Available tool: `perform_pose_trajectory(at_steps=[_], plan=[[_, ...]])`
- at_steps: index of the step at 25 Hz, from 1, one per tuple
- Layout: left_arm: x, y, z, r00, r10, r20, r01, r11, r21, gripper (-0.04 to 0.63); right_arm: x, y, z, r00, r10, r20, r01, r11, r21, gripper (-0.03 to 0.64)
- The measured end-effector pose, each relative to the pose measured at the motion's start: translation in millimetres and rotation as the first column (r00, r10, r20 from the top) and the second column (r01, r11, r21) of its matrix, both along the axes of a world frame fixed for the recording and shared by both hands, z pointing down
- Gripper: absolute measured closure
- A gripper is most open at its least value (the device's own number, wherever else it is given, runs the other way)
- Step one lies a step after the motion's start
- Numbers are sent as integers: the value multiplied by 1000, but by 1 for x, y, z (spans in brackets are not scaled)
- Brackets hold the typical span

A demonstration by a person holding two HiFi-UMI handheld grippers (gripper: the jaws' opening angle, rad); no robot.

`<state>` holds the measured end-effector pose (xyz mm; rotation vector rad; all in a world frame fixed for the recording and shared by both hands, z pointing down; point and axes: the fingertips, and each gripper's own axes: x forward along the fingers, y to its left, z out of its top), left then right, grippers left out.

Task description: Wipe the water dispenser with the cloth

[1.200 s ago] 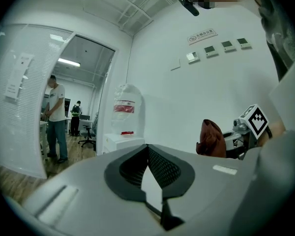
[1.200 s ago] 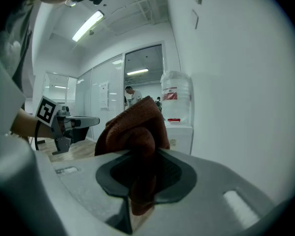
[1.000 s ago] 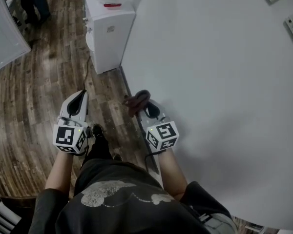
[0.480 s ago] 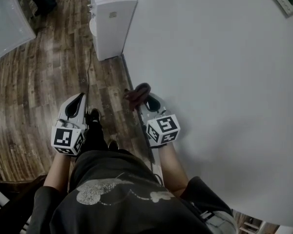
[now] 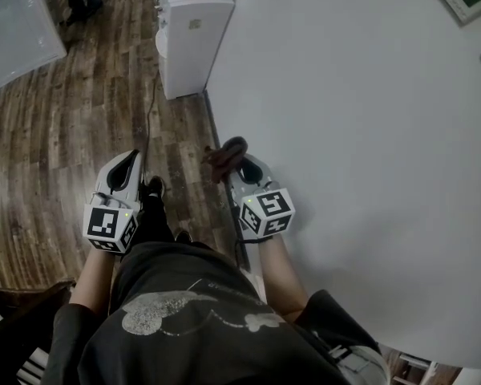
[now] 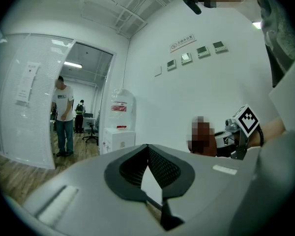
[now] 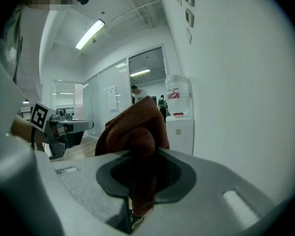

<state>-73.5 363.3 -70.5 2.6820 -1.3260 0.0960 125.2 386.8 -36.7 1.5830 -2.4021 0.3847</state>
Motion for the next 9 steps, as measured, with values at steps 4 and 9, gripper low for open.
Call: perform_pose_trajectory(at_steps=[4,9], plan=[[-7,15,0,1000,-3,0,3,1000,5,575,-8,13,2,1000,-4,3,4,1000,-8,560],[-13,12,9,1000,-15,-10,15,1000,-2,575,-9,11,18,1000,-9,20,9,999,-38,561]])
